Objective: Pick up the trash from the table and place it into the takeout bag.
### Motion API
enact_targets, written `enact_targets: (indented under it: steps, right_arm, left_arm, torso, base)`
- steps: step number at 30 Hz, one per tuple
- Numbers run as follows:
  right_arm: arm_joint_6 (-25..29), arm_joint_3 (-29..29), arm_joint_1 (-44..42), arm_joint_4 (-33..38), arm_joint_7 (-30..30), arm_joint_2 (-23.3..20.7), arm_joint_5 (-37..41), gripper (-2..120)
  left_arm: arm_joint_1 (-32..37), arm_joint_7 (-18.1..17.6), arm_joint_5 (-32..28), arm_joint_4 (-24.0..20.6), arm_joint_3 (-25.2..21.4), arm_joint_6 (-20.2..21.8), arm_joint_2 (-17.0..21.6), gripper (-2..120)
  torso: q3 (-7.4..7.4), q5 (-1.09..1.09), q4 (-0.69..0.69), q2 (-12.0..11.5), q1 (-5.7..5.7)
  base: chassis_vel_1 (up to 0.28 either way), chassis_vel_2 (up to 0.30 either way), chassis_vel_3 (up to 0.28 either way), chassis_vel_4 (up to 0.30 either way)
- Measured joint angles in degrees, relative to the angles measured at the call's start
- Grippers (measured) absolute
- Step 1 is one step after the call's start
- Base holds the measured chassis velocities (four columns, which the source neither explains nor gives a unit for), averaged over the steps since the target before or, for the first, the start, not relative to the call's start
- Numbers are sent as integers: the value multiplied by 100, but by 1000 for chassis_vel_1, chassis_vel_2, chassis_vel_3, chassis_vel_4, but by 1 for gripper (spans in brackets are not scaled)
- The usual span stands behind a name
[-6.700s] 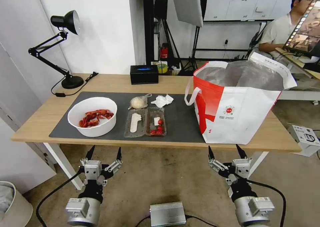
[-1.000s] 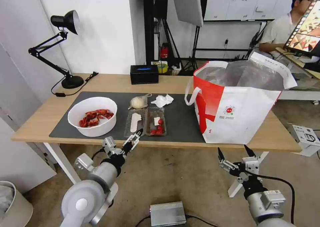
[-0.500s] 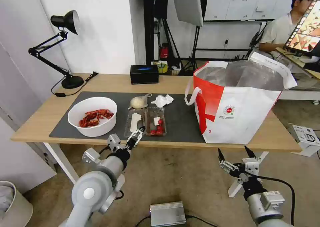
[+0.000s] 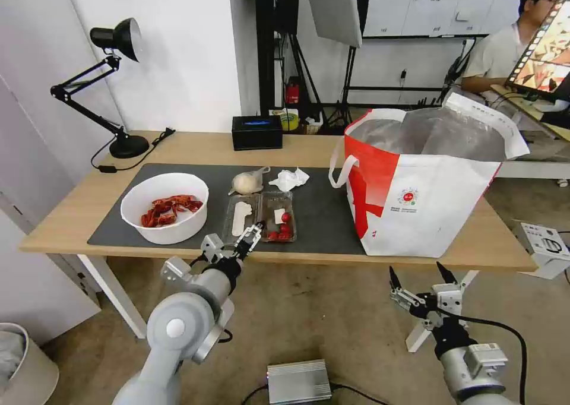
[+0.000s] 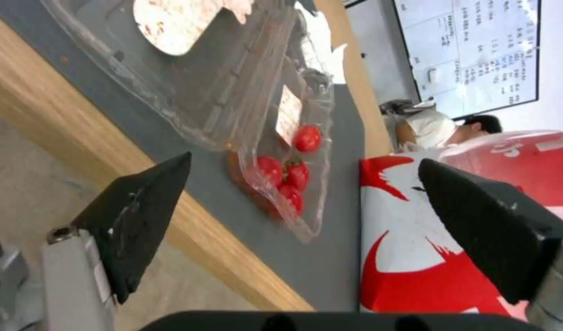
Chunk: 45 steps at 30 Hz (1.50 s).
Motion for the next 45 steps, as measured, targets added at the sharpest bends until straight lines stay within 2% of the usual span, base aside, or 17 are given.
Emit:
enact_targets:
  steps: [23, 38, 45]
  right_arm:
    - [-3, -2, -8, -34, 11, 69, -39, 100]
    - [15, -37, 5, -105, 11, 94, -50, 100]
    - [21, -54, 44, -172, 15, 98, -40, 100]
  left_arm:
    - [-49, 186, 211, 348, 8, -50, -38, 100]
    - [-131, 479, 549, 617, 36, -293, -41, 100]
    - [-124, 800, 743, 673, 71, -485, -26, 100]
  torso:
    - [0, 0, 0, 0, 0]
    - [0, 0, 0, 0, 0]
    - [0, 0, 0, 0, 0]
  base:
    - [0, 0, 0, 0]
    - [0, 0, 0, 0]
    - [0, 0, 0, 0]
